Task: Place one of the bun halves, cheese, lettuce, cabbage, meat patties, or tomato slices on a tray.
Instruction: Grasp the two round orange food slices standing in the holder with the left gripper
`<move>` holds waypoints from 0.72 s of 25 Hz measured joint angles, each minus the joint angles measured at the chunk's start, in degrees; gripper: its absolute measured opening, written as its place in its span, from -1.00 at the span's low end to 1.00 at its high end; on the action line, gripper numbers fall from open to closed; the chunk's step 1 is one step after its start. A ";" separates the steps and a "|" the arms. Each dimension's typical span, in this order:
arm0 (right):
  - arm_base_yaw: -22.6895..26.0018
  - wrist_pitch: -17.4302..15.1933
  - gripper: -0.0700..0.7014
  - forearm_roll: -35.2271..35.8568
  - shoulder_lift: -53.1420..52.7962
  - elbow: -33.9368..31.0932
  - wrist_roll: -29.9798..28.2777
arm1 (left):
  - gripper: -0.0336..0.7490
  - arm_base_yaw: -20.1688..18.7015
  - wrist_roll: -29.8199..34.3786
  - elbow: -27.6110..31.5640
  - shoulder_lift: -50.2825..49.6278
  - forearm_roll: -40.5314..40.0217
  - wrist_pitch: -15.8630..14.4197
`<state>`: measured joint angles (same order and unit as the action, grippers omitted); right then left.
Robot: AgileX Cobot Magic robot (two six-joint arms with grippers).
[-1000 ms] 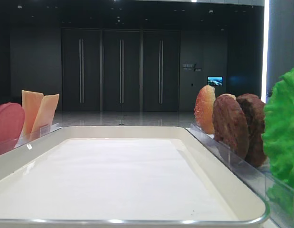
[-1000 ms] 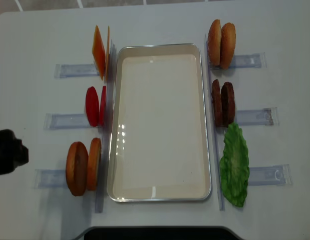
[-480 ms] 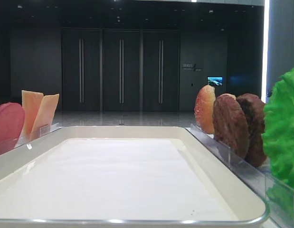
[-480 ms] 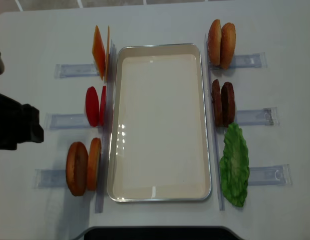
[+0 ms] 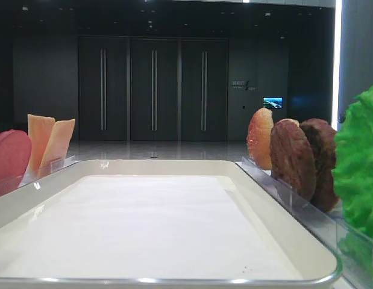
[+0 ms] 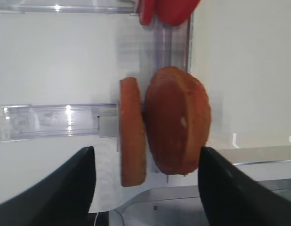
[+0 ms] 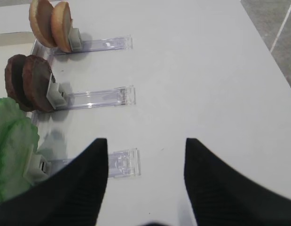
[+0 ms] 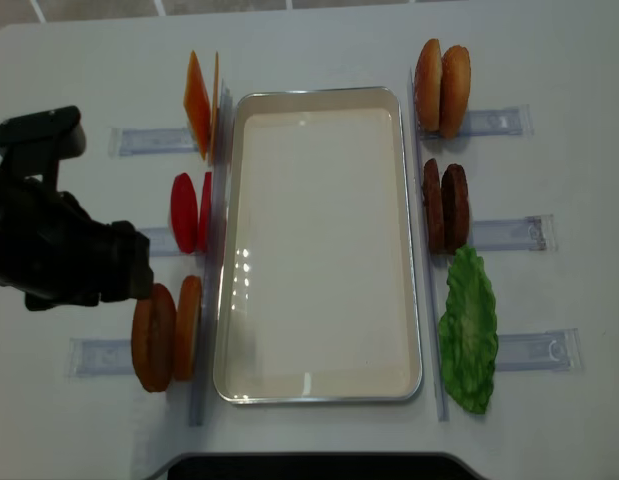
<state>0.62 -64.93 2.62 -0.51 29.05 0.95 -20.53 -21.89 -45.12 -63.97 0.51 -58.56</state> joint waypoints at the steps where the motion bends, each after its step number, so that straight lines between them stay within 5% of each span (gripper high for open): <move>1: 0.00 0.00 0.10 0.00 0.00 0.00 0.00 | 0.41 -1.80 -1.51 0.00 -0.08 -0.17 0.31; 10: 0.00 0.00 0.10 0.00 0.00 0.00 0.00 | 0.41 -12.90 -9.88 0.00 -5.68 -2.12 3.17; 18: 0.00 0.00 0.10 0.00 0.00 0.00 0.00 | 0.41 -13.70 -11.34 0.00 -9.61 -3.90 5.54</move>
<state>0.62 -64.93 2.62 -0.51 29.05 0.95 -34.23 -33.23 -45.12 -73.59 -3.39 -53.02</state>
